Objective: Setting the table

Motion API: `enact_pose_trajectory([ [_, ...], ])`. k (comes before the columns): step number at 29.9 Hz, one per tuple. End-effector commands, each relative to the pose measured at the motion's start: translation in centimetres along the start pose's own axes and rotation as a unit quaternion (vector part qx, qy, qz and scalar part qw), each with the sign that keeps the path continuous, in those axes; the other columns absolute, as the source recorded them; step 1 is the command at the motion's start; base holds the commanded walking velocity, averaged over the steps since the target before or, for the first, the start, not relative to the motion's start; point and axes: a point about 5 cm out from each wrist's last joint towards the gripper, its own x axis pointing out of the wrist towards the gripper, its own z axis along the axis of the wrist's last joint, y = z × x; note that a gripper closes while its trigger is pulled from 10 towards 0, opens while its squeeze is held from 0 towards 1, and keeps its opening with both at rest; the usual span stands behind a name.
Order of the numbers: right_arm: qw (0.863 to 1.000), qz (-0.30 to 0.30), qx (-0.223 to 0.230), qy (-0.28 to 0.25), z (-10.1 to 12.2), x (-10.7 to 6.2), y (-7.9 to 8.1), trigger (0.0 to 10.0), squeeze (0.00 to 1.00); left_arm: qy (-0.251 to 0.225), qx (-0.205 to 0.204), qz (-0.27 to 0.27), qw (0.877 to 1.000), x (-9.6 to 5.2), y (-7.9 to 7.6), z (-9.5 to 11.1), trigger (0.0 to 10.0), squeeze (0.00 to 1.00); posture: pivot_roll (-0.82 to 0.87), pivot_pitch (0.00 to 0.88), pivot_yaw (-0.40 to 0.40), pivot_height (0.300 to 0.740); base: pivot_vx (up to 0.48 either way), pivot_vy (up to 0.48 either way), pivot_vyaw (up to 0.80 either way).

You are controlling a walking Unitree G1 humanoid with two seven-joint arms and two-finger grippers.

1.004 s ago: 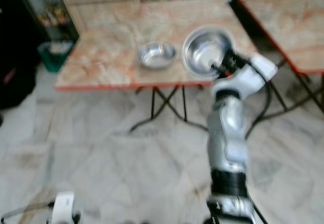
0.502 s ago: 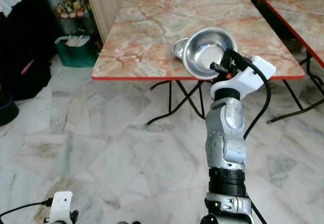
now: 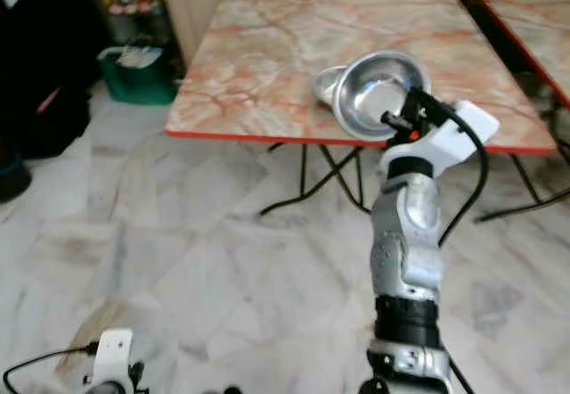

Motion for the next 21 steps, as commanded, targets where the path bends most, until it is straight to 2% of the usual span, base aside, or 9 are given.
enact_pose_trajectory([
  [1, 1.000, -0.014, -0.004, -0.011, 0.75, 0.21, -0.83, 10.0, 0.00, 0.004, 0.000, -0.002, 1.000, -0.02, -0.20, -0.16, 10.0, 0.00, -0.04, 0.131, 0.047, 0.740, 0.292, 0.000, 0.00],
  [21, 1.000, -0.009, -0.008, -0.012, 0.69, 0.23, -0.68, 10.0, 0.00, -0.002, 0.002, -0.006, 1.000, 0.05, -0.49, 0.17, 10.0, 0.00, -0.04, 0.109, 0.048, 0.740, 0.294, 0.000, 0.00],
])
